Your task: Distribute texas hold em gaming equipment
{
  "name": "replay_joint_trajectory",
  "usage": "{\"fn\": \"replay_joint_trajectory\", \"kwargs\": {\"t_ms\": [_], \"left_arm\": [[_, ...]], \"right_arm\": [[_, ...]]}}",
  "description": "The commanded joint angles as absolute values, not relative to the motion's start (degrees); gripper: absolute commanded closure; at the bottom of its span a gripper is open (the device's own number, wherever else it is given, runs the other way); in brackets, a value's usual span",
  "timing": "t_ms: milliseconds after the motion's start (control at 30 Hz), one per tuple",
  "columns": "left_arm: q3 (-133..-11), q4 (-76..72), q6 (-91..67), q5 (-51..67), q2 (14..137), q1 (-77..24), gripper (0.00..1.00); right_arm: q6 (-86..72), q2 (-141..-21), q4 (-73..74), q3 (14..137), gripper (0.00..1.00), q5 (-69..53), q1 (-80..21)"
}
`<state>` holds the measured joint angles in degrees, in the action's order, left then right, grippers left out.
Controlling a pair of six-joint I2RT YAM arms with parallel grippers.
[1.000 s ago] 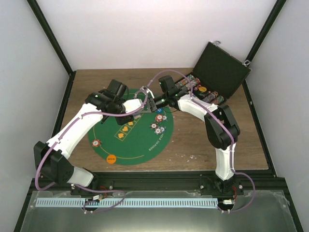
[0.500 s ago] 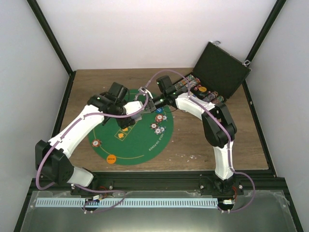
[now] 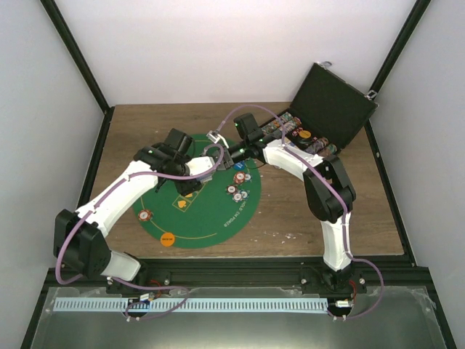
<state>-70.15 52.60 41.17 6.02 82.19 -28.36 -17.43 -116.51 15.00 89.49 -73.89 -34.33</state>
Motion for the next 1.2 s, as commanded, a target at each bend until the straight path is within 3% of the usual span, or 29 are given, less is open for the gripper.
{"fn": "replay_joint_trajectory", "kwargs": {"t_ms": [0, 100, 167, 333, 467, 700, 967, 1167], "left_arm": [[-70.9, 50.7, 40.1, 8.9, 80.1, -28.0, 0.35], [-71.0, 50.8, 38.9, 9.0, 79.7, -28.0, 0.47], [-71.0, 50.9, 38.3, 8.9, 79.5, -28.0, 0.48], [-71.2, 51.8, 38.4, 10.9, 79.0, -28.0, 0.28], [-71.5, 52.3, 38.5, 13.8, 79.1, -27.3, 0.25], [-71.9, 52.5, 40.3, 13.5, 80.0, -27.2, 0.54], [-70.7, 52.1, 41.7, 12.8, 79.4, -27.2, 0.57], [-70.3, 52.0, 42.3, 12.0, 79.2, -27.2, 0.57]], "right_arm": [[-16.8, -114.9, 16.0, 91.6, 0.99, -74.8, -35.1], [-16.1, -114.8, 16.9, 91.9, 0.93, -73.4, -35.1], [-15.6, -114.8, 17.3, 92.0, 0.92, -72.6, -35.1], [-14.4, -115.1, 19.6, 93.0, 0.97, -71.3, -35.1], [-14.1, -114.7, 19.8, 93.2, 0.97, -71.3, -35.1], [-14.1, -113.7, 19.4, 92.1, 0.96, -70.8, -35.0], [-13.7, -113.4, 20.8, 92.4, 0.63, -65.9, -35.1], [-13.3, -112.5, 22.9, 91.1, 0.61, -59.9, -34.5]]}}
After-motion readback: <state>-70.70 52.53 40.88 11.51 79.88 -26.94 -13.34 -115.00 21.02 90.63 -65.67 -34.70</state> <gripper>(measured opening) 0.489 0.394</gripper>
